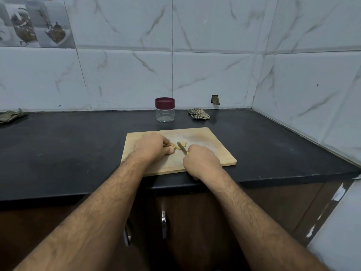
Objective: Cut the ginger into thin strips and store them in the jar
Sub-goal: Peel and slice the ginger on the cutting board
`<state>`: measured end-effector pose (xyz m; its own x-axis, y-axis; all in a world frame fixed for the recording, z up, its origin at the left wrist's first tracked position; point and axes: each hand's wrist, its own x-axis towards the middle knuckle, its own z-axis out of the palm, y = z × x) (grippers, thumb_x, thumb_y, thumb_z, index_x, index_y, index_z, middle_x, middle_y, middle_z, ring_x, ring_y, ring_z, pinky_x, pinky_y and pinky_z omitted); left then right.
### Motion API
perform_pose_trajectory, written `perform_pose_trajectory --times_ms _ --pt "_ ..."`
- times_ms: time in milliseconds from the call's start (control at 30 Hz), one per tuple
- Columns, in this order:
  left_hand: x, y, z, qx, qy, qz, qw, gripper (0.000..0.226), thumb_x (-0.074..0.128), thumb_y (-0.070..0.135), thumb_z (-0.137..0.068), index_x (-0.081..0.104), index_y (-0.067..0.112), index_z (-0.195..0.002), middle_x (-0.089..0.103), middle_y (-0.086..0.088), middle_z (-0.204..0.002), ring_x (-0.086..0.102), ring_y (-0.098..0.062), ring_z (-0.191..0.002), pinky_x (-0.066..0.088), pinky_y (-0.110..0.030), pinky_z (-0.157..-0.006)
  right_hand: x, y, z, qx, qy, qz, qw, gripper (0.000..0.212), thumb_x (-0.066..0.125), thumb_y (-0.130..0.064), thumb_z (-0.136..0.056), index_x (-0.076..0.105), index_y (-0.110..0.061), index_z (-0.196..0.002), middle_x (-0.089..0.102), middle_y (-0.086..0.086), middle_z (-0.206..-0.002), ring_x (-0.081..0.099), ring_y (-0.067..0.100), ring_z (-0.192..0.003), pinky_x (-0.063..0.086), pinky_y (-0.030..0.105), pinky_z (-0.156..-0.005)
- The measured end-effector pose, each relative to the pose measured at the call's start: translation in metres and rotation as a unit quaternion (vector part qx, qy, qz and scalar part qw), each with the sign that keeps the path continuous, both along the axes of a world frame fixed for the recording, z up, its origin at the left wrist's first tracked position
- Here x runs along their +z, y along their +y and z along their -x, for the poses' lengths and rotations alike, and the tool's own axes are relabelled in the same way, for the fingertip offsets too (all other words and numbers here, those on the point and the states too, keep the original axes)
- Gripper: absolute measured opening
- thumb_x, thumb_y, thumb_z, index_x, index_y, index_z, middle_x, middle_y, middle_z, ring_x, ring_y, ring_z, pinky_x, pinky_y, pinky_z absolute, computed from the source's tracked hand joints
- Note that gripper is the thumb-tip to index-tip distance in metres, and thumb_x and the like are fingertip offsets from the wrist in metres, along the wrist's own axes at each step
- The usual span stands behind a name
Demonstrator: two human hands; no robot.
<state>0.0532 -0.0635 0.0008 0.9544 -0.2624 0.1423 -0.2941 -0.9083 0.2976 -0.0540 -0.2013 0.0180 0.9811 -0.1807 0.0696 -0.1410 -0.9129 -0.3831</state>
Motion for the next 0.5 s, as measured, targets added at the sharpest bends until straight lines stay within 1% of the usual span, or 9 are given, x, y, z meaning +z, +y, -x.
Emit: perform_pose_trajectory --times_ms 133,200,267,400,500 --pt "0.0047 0.0042 -0.0004 -0.014 0.032 0.001 0.999 0.044 0.066 0.054 -0.087 0.066 0.033 -0.125 0.066 0.012 -0.125 0.059 -0.013 -0.116 0.047 -0.034 -0.1 -0.0013 -0.0012 0.0021 0.012 0.012 0.004 1.0 0.009 0.043 -0.012 -0.092 0.049 -0.018 -0.096 0.052 0.001 -0.087 0.054 0.024 -0.086 0.039 0.032 -0.067" --pt "0.0054 0.005 -0.0008 -0.011 0.036 0.014 0.999 0.046 0.069 0.054 -0.085 0.067 0.031 -0.124 0.067 0.012 -0.123 0.06 -0.011 -0.115 0.047 -0.034 -0.1 -0.0021 -0.002 0.0034 0.017 0.01 0.005 1.0 0.009 0.043 -0.012 -0.092 0.049 -0.018 -0.095 0.052 0.001 -0.085 0.056 0.024 -0.085 0.039 0.032 -0.066" --pt "0.0056 0.0035 0.0002 0.0 0.023 0.016 1.0 0.046 0.071 0.053 -0.083 0.067 0.031 -0.124 0.068 0.011 -0.119 0.06 -0.012 -0.112 0.048 -0.034 -0.098 -0.0017 -0.003 0.0042 0.021 0.01 0.003 1.0 0.009 0.043 -0.012 -0.092 0.05 -0.018 -0.095 0.053 0.001 -0.087 0.055 0.024 -0.085 0.04 0.032 -0.066" --pt "0.005 -0.0011 0.0027 0.023 -0.009 -0.013 1.0 0.053 0.072 0.053 -0.082 0.062 0.031 -0.129 0.067 0.007 -0.124 0.058 -0.017 -0.117 0.048 -0.033 -0.096 0.0006 -0.0066 0.0043 0.017 0.021 0.009 1.0 0.009 0.044 -0.011 -0.092 0.049 -0.018 -0.095 0.051 0.0 -0.085 0.054 0.023 -0.087 0.04 0.033 -0.066" --pt "0.0075 0.0005 0.0026 0.009 0.008 -0.024 1.0 0.052 0.069 0.057 -0.083 0.064 0.031 -0.128 0.066 0.008 -0.124 0.058 -0.016 -0.116 0.047 -0.034 -0.096 0.0023 -0.0087 0.0037 0.018 0.016 0.012 1.0 0.01 0.043 -0.01 -0.091 0.048 -0.018 -0.095 0.051 0.001 -0.084 0.056 0.023 -0.087 0.039 0.033 -0.065"
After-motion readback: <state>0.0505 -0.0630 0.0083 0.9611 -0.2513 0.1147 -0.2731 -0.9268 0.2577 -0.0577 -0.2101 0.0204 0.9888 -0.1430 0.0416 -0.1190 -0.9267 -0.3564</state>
